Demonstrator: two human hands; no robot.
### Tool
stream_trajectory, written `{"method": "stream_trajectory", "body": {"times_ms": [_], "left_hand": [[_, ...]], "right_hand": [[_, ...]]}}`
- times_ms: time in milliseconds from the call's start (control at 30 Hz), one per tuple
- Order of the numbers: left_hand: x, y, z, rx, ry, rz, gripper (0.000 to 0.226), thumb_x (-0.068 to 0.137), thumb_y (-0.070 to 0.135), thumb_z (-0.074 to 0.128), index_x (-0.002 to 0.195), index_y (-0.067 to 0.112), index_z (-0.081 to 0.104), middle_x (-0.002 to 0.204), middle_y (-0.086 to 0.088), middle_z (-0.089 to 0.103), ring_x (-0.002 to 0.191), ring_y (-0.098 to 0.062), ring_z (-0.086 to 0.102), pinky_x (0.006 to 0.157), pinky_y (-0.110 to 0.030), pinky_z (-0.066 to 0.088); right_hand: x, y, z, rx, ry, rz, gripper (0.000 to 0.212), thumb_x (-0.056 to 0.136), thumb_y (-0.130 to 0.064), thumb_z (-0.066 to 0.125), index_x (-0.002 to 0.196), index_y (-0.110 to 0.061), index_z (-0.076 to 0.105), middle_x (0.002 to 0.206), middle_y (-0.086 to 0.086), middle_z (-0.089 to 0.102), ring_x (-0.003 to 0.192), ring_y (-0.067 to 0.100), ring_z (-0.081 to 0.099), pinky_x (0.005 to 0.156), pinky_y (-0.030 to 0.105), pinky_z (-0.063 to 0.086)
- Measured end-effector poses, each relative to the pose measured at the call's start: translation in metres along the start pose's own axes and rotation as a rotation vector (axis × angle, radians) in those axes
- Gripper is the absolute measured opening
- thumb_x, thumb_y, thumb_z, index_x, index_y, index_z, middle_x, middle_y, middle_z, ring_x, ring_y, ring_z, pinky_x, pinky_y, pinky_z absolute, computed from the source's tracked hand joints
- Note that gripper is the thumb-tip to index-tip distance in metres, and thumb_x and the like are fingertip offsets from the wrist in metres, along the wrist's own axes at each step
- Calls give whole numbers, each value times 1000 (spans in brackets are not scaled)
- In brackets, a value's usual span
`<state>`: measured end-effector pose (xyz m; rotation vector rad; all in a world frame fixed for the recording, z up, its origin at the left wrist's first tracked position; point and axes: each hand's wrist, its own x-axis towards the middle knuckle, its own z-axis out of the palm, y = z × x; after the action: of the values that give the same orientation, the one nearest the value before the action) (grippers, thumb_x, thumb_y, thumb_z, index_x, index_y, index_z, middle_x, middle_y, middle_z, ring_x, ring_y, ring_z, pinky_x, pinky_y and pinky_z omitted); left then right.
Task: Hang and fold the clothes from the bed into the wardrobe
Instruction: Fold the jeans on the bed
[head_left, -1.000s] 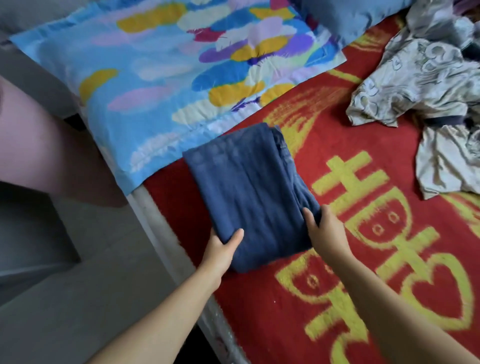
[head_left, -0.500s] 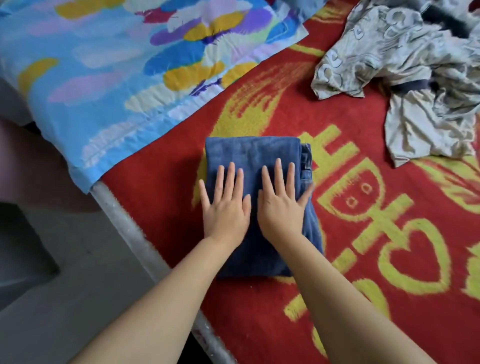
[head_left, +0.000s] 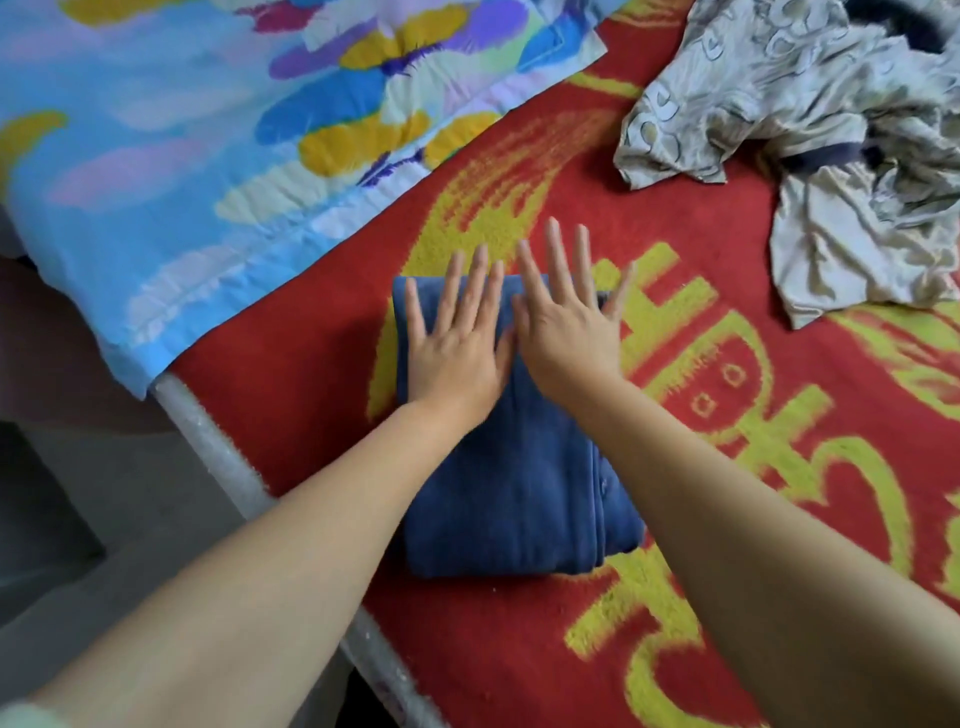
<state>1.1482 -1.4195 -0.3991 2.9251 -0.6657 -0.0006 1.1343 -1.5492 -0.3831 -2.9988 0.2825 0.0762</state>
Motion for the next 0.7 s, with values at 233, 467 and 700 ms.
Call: {"method": "stream_trajectory", "body": {"times_ms": [233,467,700], "left_hand": [[8,-39,50,-37,-259,-246,68,98,53,17,153,18,-4,161,3,-8,147,-16,-11,113,-60,-6],[-104,-4,1,-24,-110,200,74,87,50,37,145,3,35,155,-15,24,144,-26,24,110,-66,18],[-172,6,14,47,-334,168,125,41,39,91,147,15,29,152,-17,31,141,-29,31,104,-68,29]], "right_hand": [[-3,56,46,91,-293,166,55,102,-46,10,153,-32,-3,161,-11,-9,147,15,-15,111,62,-11],[-119,22,0,37,-53,-293,56,89,-32,40,142,-16,46,151,9,38,144,28,27,107,69,23],[-191,18,26,-169,-229,-247,68,75,-17,44,143,-25,38,148,7,42,136,33,39,90,76,35]]}}
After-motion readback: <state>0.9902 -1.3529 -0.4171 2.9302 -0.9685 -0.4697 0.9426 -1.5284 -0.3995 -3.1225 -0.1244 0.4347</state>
